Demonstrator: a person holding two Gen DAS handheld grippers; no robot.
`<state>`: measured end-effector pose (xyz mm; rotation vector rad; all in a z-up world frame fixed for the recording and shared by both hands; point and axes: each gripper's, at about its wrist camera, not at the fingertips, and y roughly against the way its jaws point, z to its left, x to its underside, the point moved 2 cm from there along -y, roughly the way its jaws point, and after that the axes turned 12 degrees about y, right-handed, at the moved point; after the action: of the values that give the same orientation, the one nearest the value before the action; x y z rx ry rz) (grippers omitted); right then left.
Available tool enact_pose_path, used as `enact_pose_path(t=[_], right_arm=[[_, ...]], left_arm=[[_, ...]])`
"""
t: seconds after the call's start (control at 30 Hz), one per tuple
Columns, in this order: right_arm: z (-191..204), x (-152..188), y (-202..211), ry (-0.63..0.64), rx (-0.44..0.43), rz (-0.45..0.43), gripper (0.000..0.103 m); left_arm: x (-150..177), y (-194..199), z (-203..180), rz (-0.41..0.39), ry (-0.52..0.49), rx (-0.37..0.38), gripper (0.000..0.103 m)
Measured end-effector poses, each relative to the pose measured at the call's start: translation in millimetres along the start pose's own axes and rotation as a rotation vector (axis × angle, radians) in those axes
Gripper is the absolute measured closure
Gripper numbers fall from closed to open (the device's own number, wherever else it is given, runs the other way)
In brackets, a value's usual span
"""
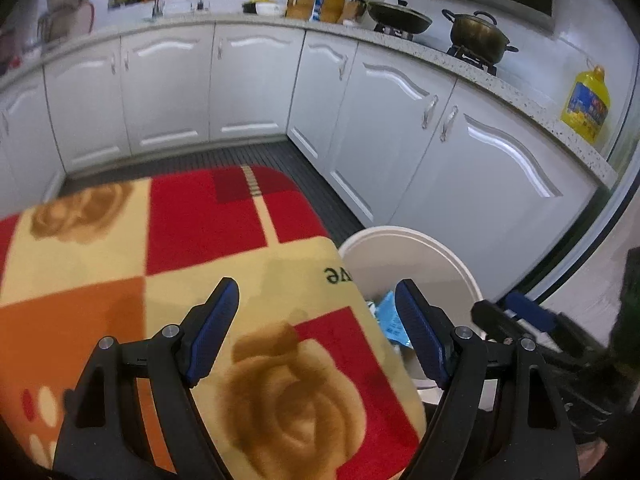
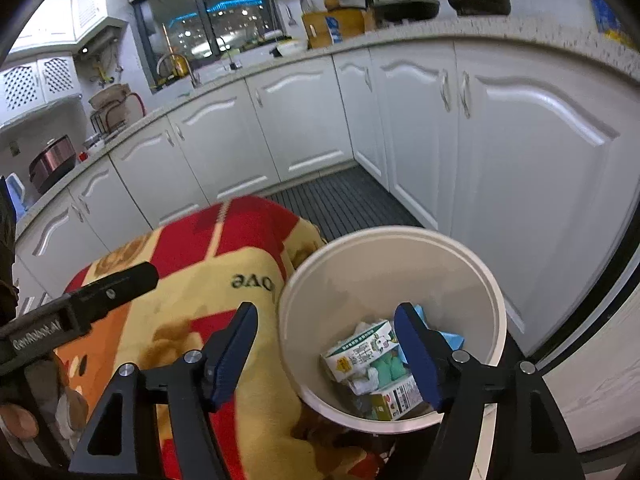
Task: Collect trash
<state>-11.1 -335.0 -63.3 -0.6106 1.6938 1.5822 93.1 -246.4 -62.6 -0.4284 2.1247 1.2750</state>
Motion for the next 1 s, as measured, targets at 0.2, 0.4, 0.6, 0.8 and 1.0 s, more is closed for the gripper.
enact_pose_path(t=[0.2, 0.4, 0.6, 0.8, 1.0], right_arm=[[17.6, -5.9, 23.9, 0.038, 0.028, -0.067, 0.029], [30.8, -8.7, 41.2, 0.054, 0.041, -0.105, 0.028], [36.8, -15.6, 56.4, 0.058, 0.051, -0.148, 0.022], [46.0, -20.4, 70.4, 0.081, 0.079, -0.198, 0.014], [50.3, -23.1, 78.8, 0.092, 0.091, -0.229, 0.012]], left_arm=[[1.6, 27.5, 5.3, -0.073, -0.02, -0.027, 0.023], [0.3, 52.3, 7.1, -0.135, -0.03, -0.042, 0.023], [1.0, 71.7, 8.5, -0.183, -0.029, -0.041, 0.023], [2.2, 87.7, 4.6, -0.235, -0.048, -0.051, 0.023], [2.3, 98.1, 1.8, -0.264, -0.048, -0.043, 0.023]])
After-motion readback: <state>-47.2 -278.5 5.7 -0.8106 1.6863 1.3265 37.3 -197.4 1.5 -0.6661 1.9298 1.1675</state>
